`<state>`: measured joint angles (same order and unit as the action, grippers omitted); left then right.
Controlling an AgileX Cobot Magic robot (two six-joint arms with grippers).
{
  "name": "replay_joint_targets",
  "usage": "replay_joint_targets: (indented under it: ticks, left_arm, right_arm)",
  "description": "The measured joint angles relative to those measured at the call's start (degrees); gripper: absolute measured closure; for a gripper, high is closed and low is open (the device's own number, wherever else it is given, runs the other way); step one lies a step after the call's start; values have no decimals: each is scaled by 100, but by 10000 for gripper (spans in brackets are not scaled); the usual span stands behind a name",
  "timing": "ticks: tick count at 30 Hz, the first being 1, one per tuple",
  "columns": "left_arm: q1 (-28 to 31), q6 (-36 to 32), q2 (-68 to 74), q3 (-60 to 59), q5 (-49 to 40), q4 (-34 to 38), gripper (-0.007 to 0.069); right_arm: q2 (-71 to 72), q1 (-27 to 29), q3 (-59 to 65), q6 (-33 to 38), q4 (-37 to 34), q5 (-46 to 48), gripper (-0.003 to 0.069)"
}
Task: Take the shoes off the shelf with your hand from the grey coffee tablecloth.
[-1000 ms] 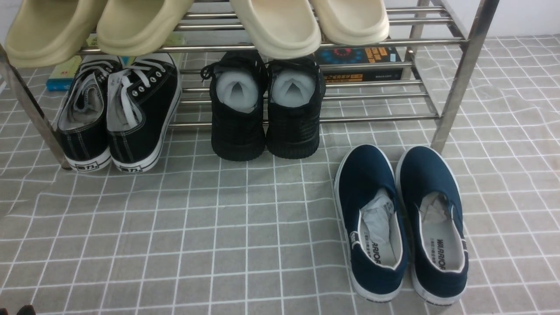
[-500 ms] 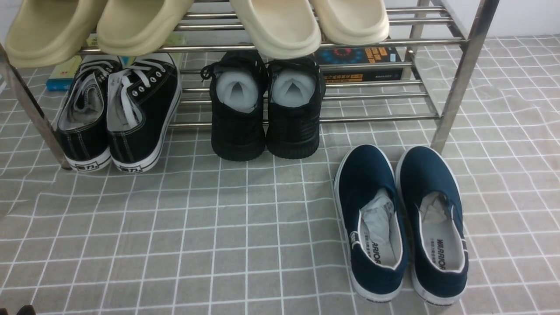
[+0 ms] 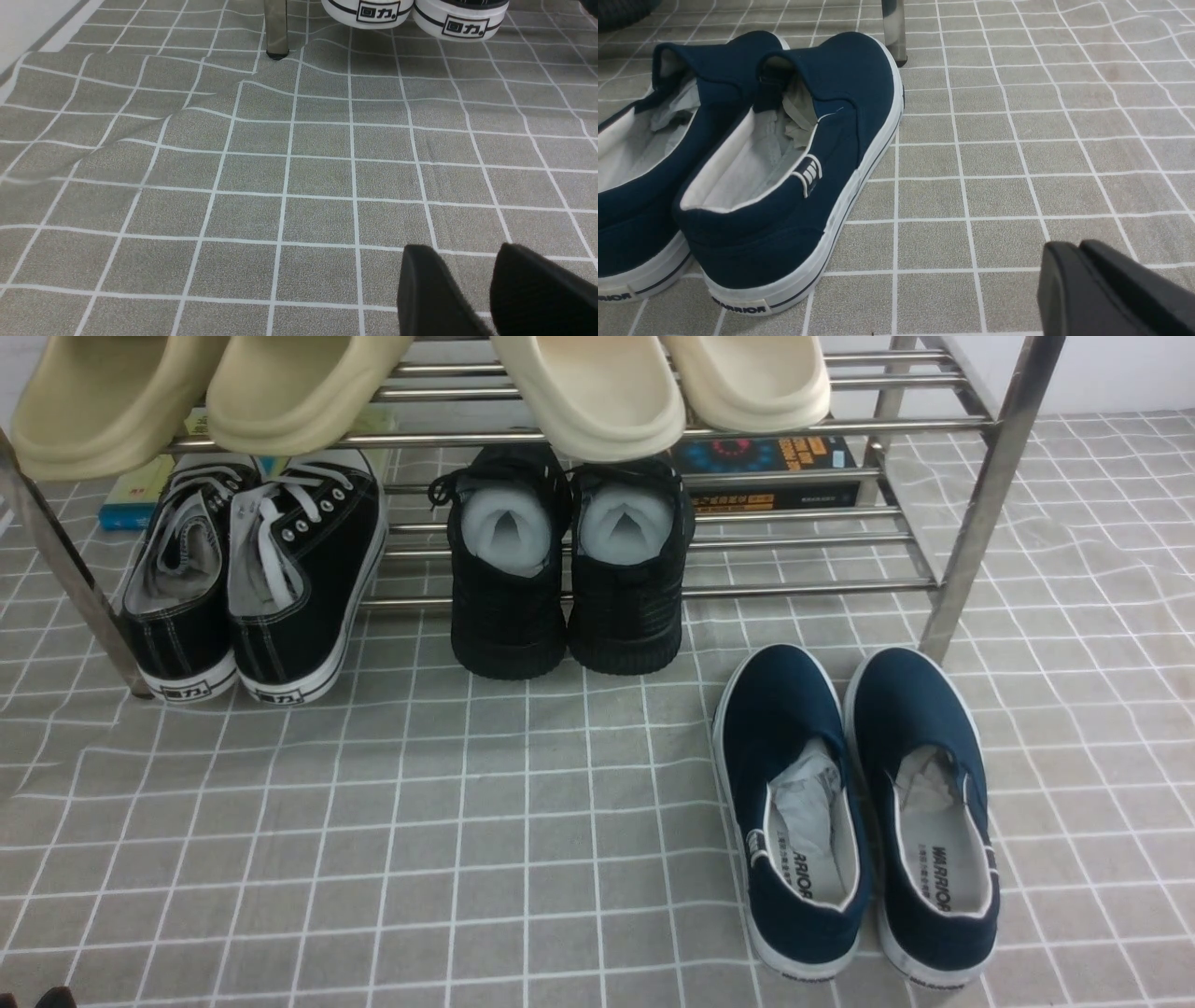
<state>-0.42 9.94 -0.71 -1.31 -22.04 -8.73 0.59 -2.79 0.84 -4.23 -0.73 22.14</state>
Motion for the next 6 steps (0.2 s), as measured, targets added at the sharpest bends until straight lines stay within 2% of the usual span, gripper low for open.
replay_joint_targets:
  ticks: [6]
  left_arm:
    - [0,0,0,0,0,0,384]
  right_arm:
    - [0,0,0,0,0,0,603]
